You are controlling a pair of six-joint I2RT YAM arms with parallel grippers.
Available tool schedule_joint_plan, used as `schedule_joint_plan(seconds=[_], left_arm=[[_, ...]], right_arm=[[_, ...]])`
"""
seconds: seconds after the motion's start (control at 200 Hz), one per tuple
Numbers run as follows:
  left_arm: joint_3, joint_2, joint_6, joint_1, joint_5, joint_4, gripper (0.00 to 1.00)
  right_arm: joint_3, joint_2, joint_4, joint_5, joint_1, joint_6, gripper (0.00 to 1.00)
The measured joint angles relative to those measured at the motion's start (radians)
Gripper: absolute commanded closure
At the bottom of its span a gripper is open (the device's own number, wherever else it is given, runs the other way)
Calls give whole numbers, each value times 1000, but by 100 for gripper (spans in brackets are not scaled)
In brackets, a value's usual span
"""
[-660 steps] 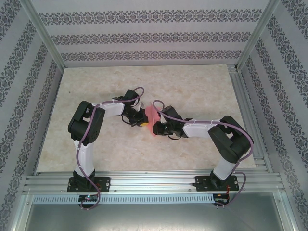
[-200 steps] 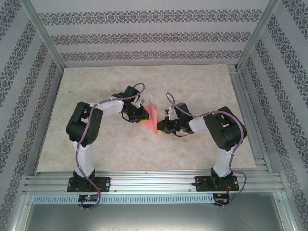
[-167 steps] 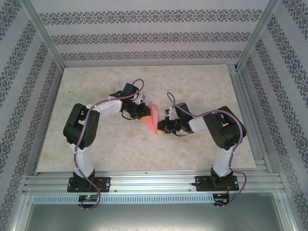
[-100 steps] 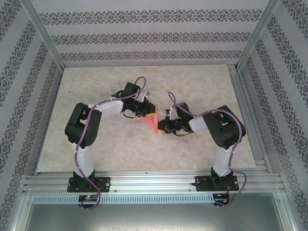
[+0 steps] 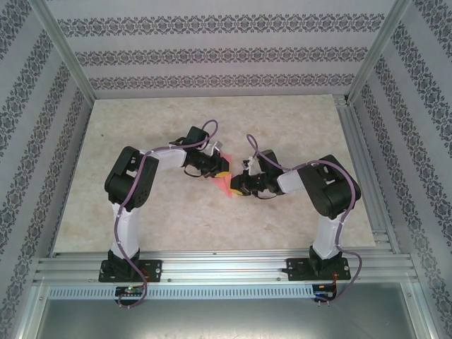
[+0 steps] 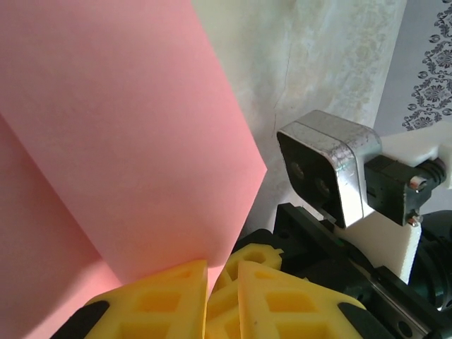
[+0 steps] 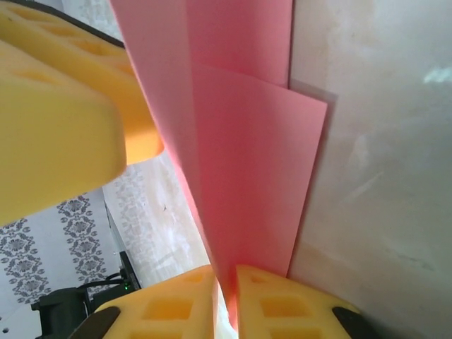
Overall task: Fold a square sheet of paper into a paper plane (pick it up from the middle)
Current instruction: Fourth fold the wing at the center of the table.
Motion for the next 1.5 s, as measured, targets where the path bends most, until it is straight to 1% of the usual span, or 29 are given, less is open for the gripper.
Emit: schedule_joint_plan(seconds=[0.02, 0.125, 0.24, 0.5, 0.684, 0.834, 1.039, 1.379, 1.504], left_arm=[[3, 0, 0, 0, -2, 0, 80], [22, 9, 0, 0, -8, 0, 80], [27, 16, 0, 0, -14, 0, 80], [27, 26, 0, 0, -27, 0, 80], [27, 29, 0, 0, -27, 0, 80], [27, 29, 0, 0, -27, 1, 81], [28, 29, -1, 0, -27, 1, 81], [28, 29, -8, 0, -26, 3, 81], [29, 29, -8, 0, -26, 7, 82]], right_arm=[[0, -2, -1, 1, 0, 0, 77], [2, -12, -6, 12, 6, -3, 76], [7, -37, -47, 60, 23, -31, 73], [98, -116, -330, 299, 96, -193, 72], [144, -127, -443, 406, 140, -257, 72], [150, -127, -490, 456, 159, -275, 70], [175, -127, -533, 515, 180, -295, 72], [213, -131, -591, 616, 238, -305, 70], [229, -131, -611, 651, 256, -315, 71]])
